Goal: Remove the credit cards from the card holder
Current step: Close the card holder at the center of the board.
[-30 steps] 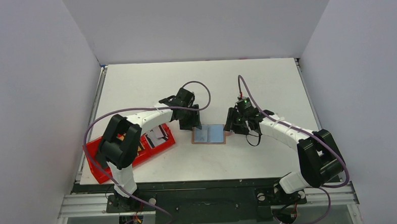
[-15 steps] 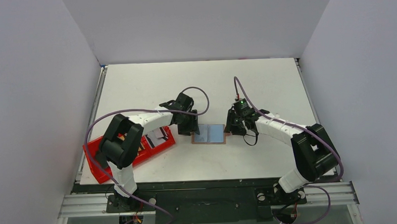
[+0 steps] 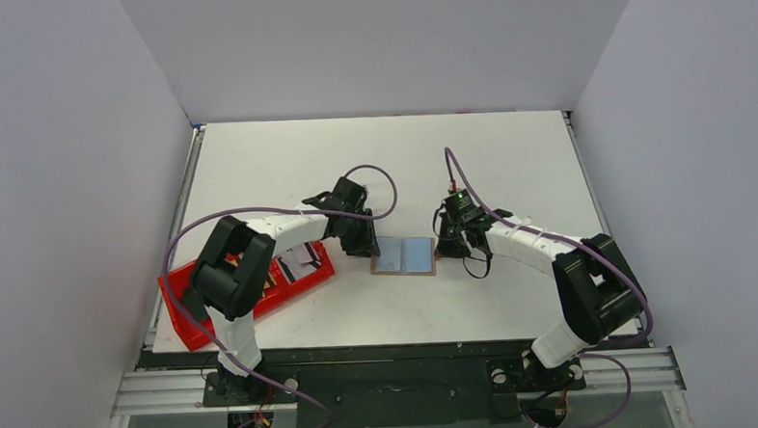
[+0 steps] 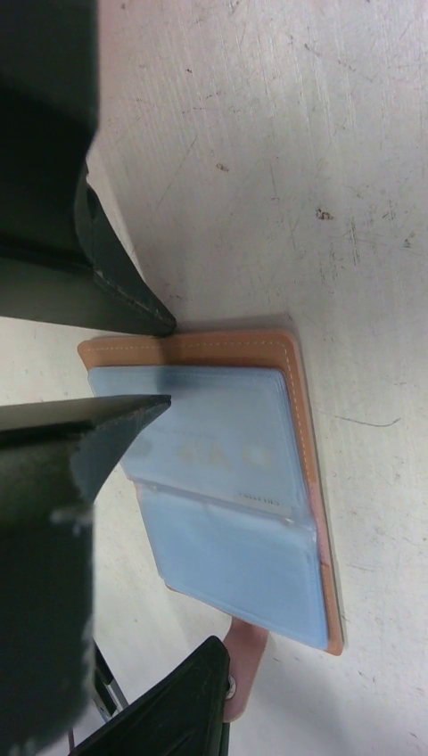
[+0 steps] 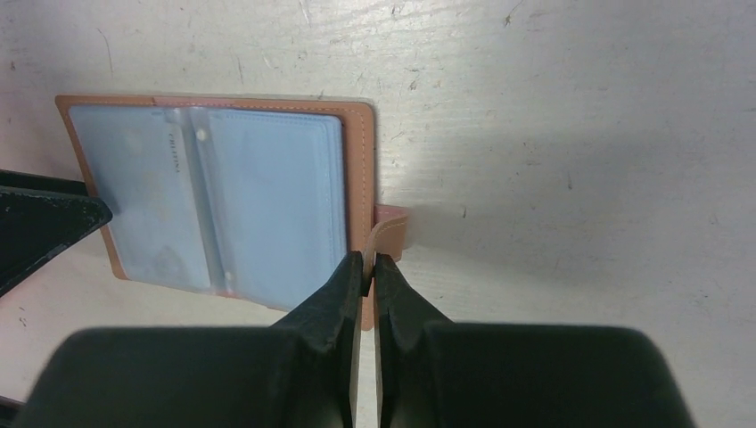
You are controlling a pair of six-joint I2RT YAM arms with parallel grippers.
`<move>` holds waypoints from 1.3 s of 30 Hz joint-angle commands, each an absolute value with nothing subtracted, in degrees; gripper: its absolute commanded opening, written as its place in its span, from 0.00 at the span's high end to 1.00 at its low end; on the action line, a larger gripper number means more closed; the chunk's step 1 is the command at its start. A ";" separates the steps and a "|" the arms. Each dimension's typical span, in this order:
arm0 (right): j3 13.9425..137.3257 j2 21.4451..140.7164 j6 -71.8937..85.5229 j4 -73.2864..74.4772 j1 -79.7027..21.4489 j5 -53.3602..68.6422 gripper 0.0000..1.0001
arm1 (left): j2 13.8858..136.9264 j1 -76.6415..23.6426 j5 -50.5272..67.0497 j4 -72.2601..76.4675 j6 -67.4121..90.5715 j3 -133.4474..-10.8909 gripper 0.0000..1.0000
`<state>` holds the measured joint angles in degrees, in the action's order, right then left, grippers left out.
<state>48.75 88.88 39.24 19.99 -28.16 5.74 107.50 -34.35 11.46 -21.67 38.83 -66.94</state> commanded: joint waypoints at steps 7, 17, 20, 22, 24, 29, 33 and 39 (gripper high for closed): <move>49.95 89.99 38.33 17.81 -29.01 4.13 1.00 | 105.26 -34.19 15.34 -18.06 40.66 -67.57 0.95; 50.43 90.23 38.14 17.67 -29.35 4.44 1.00 | 102.62 -34.36 15.98 -19.68 40.87 -69.94 1.00; 50.42 90.58 38.13 17.67 -29.48 4.41 1.00 | 102.40 -34.15 15.61 -20.46 40.37 -69.75 1.00; 50.44 90.97 38.05 17.59 -29.55 4.51 1.00 | 102.09 -34.09 16.51 -19.32 40.22 -69.28 1.00; 50.45 91.36 38.03 17.49 -29.61 4.56 1.00 | 102.01 -34.15 16.76 -19.26 40.13 -69.64 1.00; 50.24 92.24 38.19 16.52 -29.80 5.33 1.00 | 102.55 -34.49 19.18 -18.16 40.07 -70.40 1.00; 50.12 93.12 38.60 14.95 -29.89 7.10 1.00 | 102.78 -35.43 19.69 -17.96 40.52 -71.85 1.00; 51.31 93.66 39.21 13.86 -30.60 8.97 1.00 | 103.23 -37.03 20.73 -17.07 42.19 -73.89 1.00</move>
<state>49.54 92.60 38.39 16.67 -29.47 6.92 104.42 -35.35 18.17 -20.60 40.80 -70.35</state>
